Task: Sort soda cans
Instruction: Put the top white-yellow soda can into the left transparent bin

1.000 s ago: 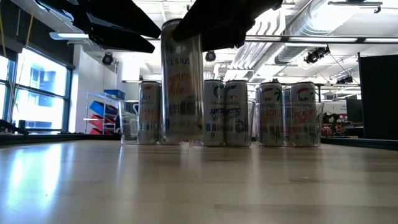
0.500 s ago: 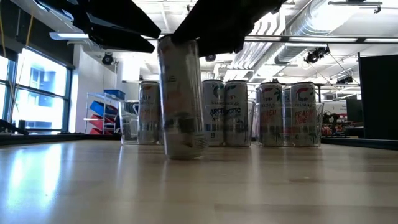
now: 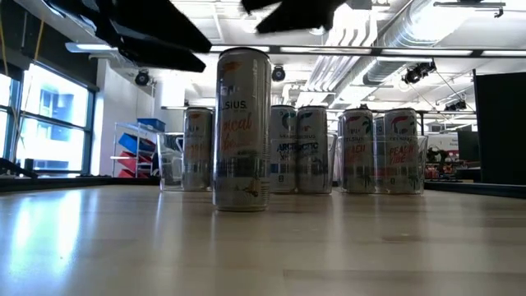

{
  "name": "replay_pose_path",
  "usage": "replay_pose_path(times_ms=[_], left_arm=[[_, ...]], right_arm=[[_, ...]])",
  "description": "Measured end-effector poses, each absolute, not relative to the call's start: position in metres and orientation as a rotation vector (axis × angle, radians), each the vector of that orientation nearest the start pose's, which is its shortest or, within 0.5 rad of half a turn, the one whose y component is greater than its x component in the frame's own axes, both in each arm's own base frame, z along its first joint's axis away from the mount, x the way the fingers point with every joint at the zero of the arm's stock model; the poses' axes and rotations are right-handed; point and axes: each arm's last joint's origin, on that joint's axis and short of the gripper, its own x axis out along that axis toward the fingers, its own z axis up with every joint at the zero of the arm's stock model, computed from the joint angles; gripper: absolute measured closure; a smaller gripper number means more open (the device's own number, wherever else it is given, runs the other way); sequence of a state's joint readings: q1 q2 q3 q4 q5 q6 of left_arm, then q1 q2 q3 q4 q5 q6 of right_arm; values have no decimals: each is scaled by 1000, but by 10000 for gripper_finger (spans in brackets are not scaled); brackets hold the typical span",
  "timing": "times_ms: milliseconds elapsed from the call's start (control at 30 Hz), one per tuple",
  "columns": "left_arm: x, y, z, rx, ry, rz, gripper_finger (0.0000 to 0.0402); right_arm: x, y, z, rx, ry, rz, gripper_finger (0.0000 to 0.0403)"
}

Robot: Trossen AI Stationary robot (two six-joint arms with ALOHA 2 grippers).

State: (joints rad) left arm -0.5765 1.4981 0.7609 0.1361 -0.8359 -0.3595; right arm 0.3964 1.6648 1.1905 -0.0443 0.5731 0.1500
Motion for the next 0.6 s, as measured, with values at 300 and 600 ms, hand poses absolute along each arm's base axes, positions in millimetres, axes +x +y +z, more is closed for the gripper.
replay_pose_path(times_ms=[300,600], left_arm=[[284,-128,178,30,417,312,84],[305,-117,174,-37,334,251,84]], right_arm=[[294,170,292,-150,401,-252,114],[273,197,287,-156,380,-292,114]])
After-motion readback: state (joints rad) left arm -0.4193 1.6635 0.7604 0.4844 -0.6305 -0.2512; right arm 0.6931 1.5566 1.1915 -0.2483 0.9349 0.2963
